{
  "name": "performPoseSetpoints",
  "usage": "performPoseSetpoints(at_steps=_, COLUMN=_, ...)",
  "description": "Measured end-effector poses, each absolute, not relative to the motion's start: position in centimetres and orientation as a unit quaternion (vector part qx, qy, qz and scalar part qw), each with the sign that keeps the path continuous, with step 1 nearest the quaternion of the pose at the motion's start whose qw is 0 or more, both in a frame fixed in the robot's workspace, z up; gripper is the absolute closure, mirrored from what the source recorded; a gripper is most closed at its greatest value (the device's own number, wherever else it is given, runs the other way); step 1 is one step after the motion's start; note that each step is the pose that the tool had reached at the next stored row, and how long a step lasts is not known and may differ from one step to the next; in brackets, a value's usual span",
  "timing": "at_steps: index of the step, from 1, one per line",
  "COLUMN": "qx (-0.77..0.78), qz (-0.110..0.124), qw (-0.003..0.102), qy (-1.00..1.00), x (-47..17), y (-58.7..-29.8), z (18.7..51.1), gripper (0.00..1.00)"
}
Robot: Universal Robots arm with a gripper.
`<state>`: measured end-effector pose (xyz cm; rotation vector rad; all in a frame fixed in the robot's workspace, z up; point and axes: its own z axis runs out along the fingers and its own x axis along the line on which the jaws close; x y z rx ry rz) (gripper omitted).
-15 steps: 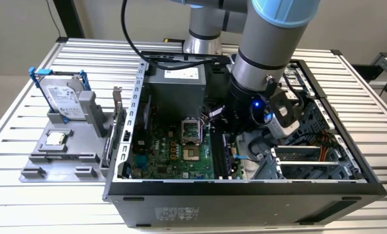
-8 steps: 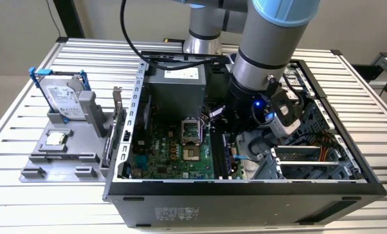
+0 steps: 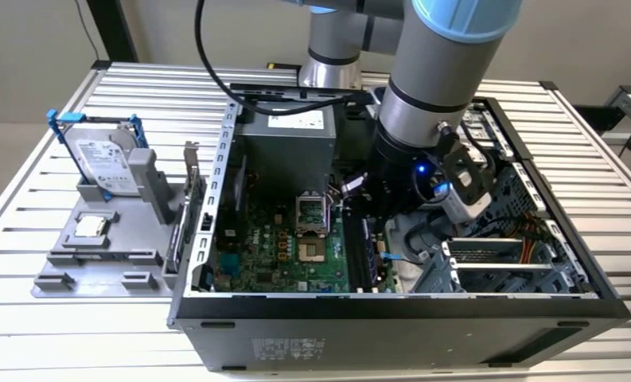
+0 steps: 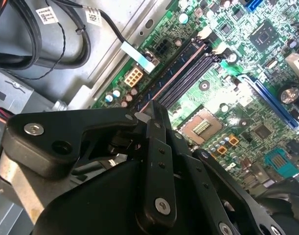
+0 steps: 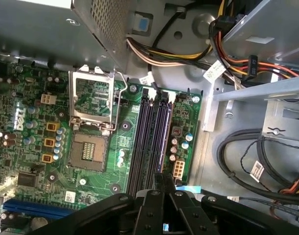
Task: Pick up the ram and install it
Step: 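Press down the ram until it locks into place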
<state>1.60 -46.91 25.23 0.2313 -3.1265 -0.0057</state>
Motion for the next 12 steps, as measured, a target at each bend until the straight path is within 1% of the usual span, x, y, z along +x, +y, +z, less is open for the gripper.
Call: performPoseSetpoints(at_steps=12, qx=0.103, qz=-0.002, qw=0.003, qy=-0.995, x=1.6, y=-46.91, z=25.27, gripper=1.0)
